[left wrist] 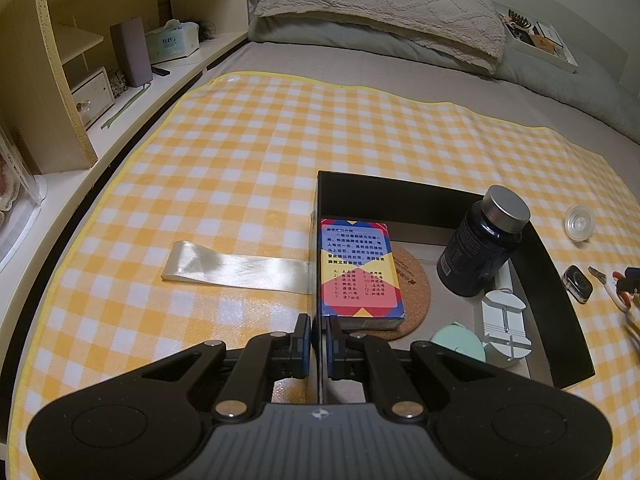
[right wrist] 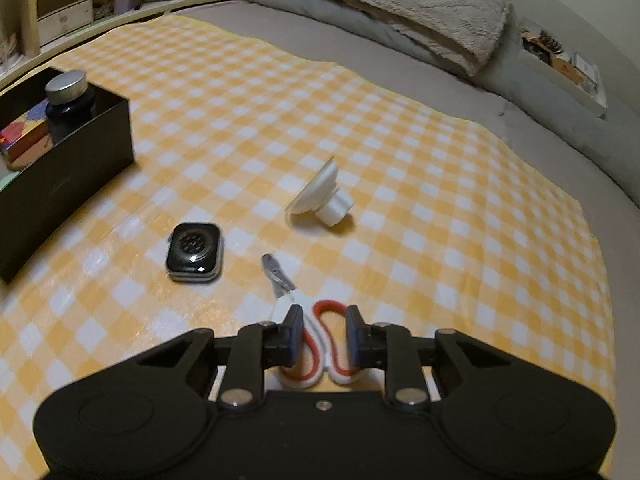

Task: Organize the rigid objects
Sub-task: 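Move the right tool to the red-handled scissors and grasp them, then carry the scissors into the black box and release them, then move the right tool to the black smartwatch and close on it, then lift the smartwatch and carry it over the black box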

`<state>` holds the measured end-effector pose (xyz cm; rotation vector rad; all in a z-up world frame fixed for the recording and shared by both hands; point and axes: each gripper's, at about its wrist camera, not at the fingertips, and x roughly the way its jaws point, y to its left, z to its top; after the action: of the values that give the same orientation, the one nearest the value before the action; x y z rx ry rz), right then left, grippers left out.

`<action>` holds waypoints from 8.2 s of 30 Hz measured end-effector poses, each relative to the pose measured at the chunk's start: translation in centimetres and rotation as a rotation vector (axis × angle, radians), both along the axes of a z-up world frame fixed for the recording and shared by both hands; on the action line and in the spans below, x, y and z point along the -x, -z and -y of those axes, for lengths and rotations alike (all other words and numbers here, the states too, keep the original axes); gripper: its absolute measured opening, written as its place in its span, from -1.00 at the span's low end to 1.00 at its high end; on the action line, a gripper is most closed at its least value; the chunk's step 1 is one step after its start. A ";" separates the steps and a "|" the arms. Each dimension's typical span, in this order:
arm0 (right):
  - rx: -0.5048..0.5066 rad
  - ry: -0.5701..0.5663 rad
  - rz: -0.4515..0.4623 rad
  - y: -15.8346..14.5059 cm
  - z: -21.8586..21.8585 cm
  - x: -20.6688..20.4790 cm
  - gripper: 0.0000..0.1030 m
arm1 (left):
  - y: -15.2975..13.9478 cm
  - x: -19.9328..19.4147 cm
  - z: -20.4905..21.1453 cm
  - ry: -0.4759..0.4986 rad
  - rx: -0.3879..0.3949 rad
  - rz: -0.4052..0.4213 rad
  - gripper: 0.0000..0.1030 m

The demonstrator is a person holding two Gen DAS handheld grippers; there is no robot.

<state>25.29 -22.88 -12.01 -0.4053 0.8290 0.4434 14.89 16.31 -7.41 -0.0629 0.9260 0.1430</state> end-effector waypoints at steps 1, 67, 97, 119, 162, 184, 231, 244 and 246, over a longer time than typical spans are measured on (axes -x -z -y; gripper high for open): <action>0.008 0.007 0.008 0.0 0.1 -0.1 -0.54 | 0.0 0.0 0.0 0.000 -0.001 0.000 -0.86; -0.405 -0.049 0.030 -10.8 -5.8 1.5 -0.70 | 0.0 0.1 0.1 -0.001 0.007 -0.001 -0.86; -0.129 -0.714 -0.154 -5.9 -23.6 7.9 -0.70 | -0.2 0.0 -0.4 -0.002 0.058 -0.006 -0.86; -0.215 -0.566 -0.181 -7.2 -22.3 6.6 -0.20 | -0.1 -0.1 -0.6 -0.003 0.058 -0.009 -0.86; -0.111 -0.013 -0.062 -1.8 -6.0 -0.7 0.18 | -0.2 0.0 -0.5 0.001 0.047 -0.007 -0.86; -0.028 -0.156 -0.126 0.8 -9.5 -1.0 -0.21 | -0.2 0.0 -0.5 0.003 0.056 -0.007 -0.86; -0.345 -0.435 -0.169 -7.6 -21.1 4.7 -0.21 | -0.4 0.2 -0.7 0.005 0.063 -0.005 -0.86; -0.279 -0.416 -0.116 -5.4 -24.0 3.4 -0.18 | -0.4 0.2 -0.7 0.006 0.072 -0.005 -0.86; -0.284 -0.406 -0.121 -5.4 -24.0 3.4 -0.06 | -0.4 0.2 -0.7 0.007 0.072 -0.004 -0.86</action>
<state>21.90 1.12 -6.57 -0.2825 0.7866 0.9590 14.66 16.97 -6.98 -0.1258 0.9352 0.1036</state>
